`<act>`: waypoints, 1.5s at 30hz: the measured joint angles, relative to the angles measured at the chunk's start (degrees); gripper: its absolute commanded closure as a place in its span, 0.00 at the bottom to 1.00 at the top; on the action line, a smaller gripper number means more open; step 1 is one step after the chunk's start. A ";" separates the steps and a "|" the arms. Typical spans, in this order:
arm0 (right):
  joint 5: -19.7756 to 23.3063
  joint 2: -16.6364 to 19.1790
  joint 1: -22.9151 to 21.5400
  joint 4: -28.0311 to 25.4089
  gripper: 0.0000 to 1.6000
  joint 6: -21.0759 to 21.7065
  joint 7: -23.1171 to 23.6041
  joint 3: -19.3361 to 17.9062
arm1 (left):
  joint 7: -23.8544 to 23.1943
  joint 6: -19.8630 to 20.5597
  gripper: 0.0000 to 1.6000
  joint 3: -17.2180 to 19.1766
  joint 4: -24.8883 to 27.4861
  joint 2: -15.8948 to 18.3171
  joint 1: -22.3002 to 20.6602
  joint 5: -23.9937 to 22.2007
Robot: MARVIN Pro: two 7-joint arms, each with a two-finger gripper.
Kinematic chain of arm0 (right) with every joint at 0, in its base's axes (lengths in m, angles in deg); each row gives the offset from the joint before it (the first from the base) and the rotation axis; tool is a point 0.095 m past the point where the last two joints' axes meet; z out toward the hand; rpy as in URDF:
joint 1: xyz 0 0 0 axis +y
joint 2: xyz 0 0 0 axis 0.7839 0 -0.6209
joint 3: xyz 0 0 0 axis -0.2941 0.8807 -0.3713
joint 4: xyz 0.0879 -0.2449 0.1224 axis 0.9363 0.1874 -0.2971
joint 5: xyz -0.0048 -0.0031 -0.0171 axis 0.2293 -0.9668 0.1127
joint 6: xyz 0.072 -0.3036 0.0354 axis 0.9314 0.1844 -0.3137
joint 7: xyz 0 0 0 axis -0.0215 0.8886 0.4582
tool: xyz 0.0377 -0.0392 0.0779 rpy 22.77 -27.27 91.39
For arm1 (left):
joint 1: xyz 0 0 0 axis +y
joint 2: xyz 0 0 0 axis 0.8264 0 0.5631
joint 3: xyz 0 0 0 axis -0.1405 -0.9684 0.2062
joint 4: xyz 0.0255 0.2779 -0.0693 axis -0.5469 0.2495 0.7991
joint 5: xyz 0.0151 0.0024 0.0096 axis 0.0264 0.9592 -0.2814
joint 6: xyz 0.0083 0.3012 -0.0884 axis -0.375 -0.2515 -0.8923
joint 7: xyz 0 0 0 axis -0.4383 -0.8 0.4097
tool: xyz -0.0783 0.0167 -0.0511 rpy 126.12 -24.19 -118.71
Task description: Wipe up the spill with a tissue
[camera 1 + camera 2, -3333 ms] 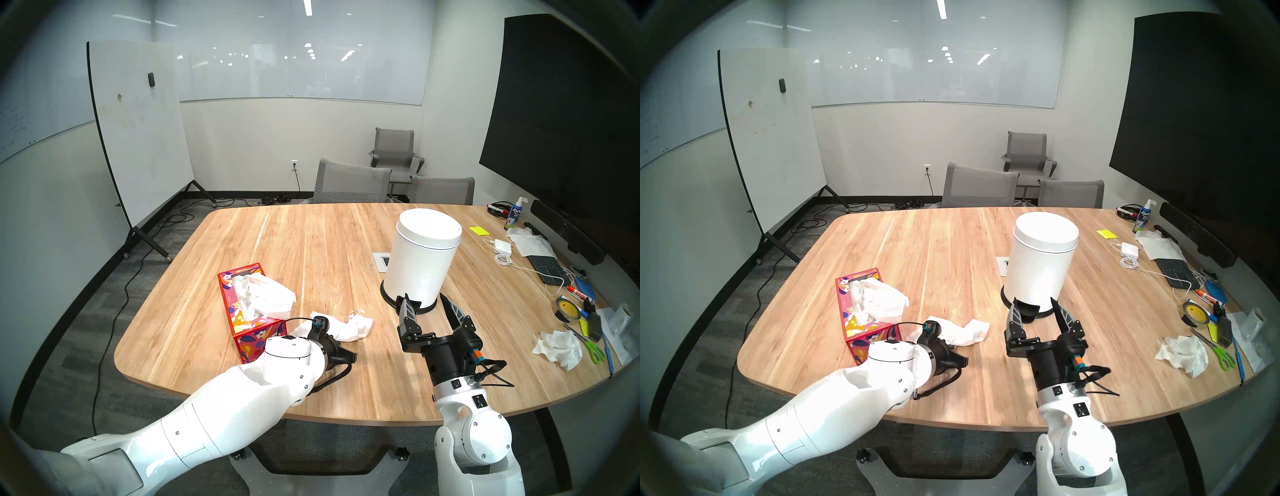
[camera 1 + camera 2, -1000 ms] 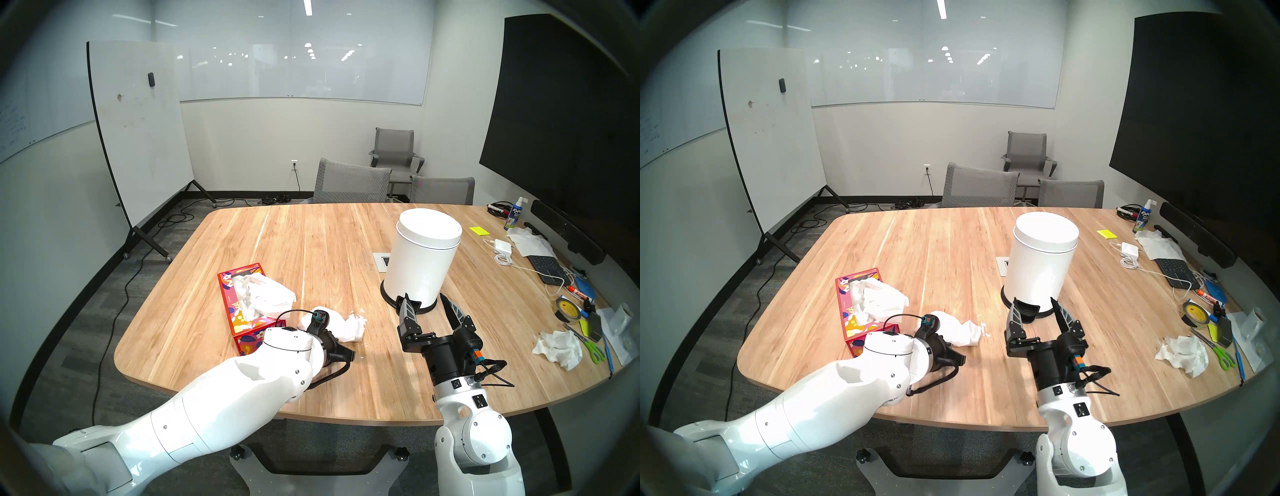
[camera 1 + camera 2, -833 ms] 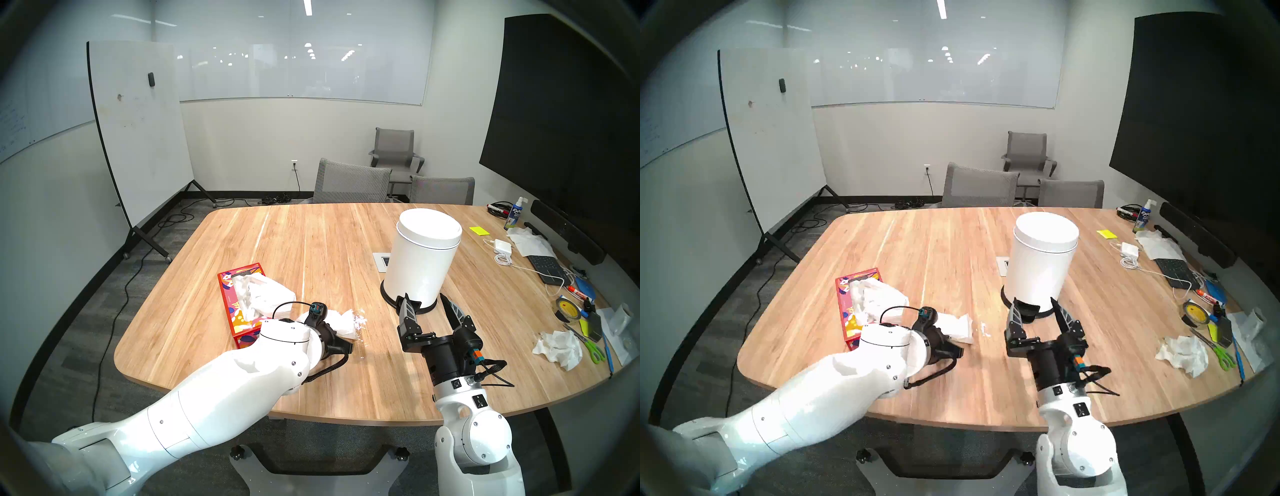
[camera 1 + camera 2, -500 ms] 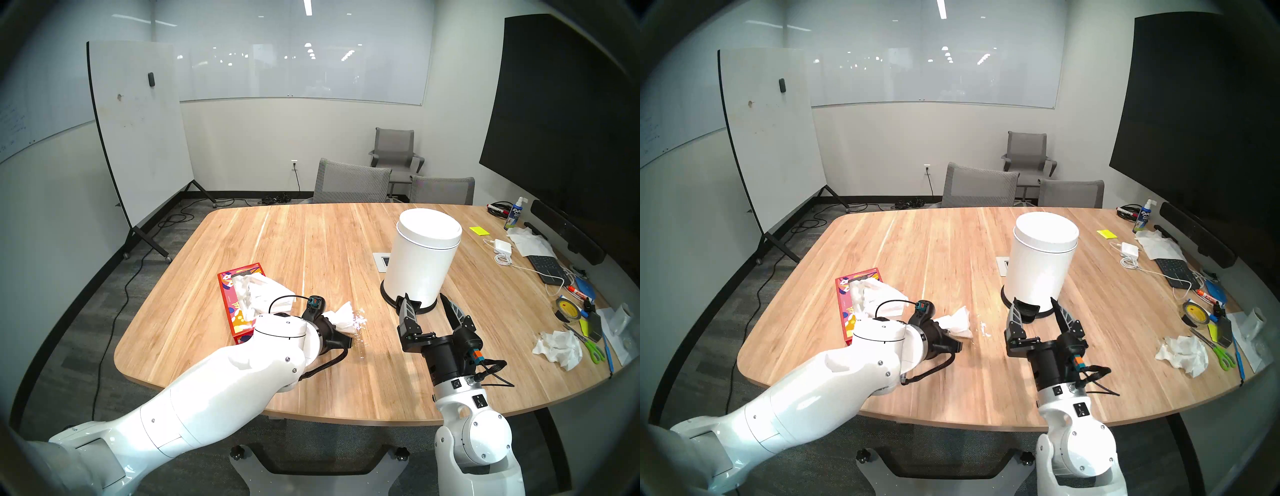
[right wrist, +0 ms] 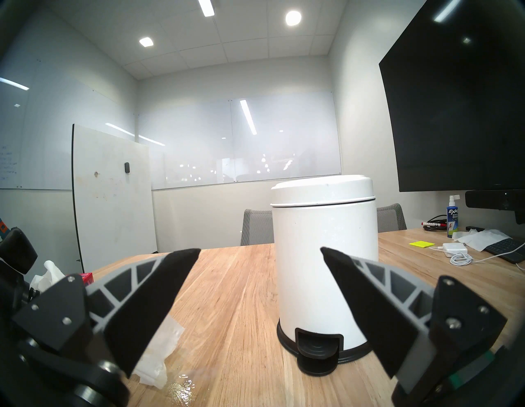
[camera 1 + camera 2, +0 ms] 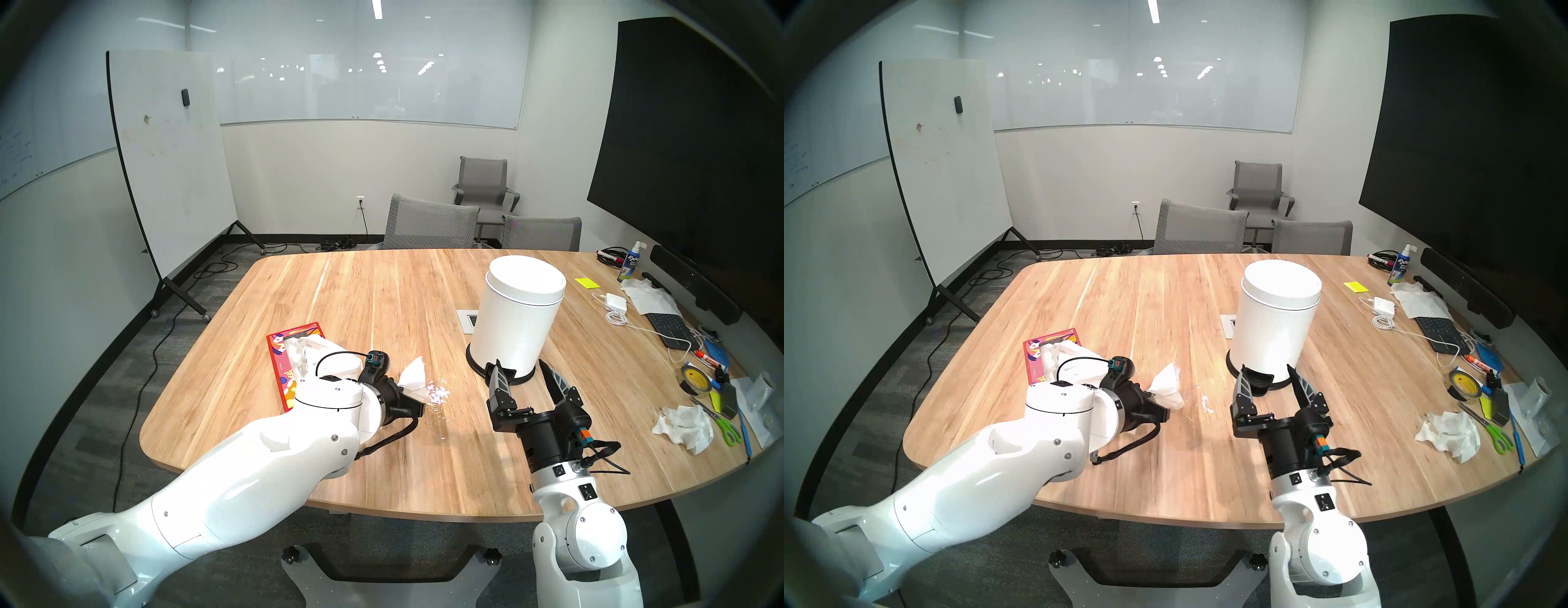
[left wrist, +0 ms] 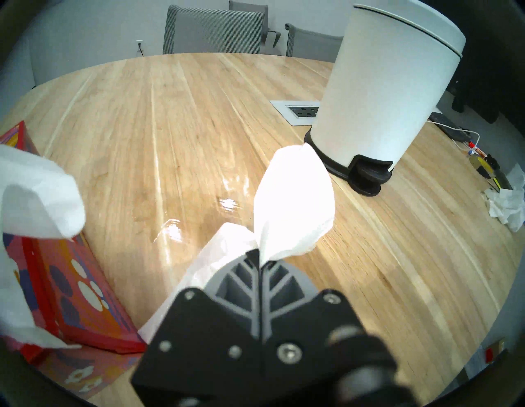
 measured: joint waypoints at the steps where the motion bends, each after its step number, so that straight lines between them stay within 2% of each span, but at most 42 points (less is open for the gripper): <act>1: 0.00 0.00 0.00 0.00 0.00 0.00 0.00 0.00 | 0.21 0.13 1.00 0.17 0.32 0.10 -0.12 0.00; 18: 0.00 0.00 -0.01 0.00 0.00 0.00 0.00 0.00 | 5.80 3.67 1.00 2.76 8.79 -0.19 -1.93 -2.54; 34: -0.01 0.02 0.00 0.01 0.00 -0.09 0.01 0.00 | 9.23 5.25 1.00 2.95 10.02 -0.94 -2.54 -4.38; 40: -0.43 0.27 -0.31 1.39 0.00 -3.29 0.48 0.12 | 9.65 5.20 1.00 2.95 10.04 -1.00 -2.65 -4.49; 45: -0.90 1.35 -2.44 -1.50 0.00 -4.39 1.26 2.38 | 10.03 5.18 1.00 2.88 9.86 -1.00 -2.65 -4.61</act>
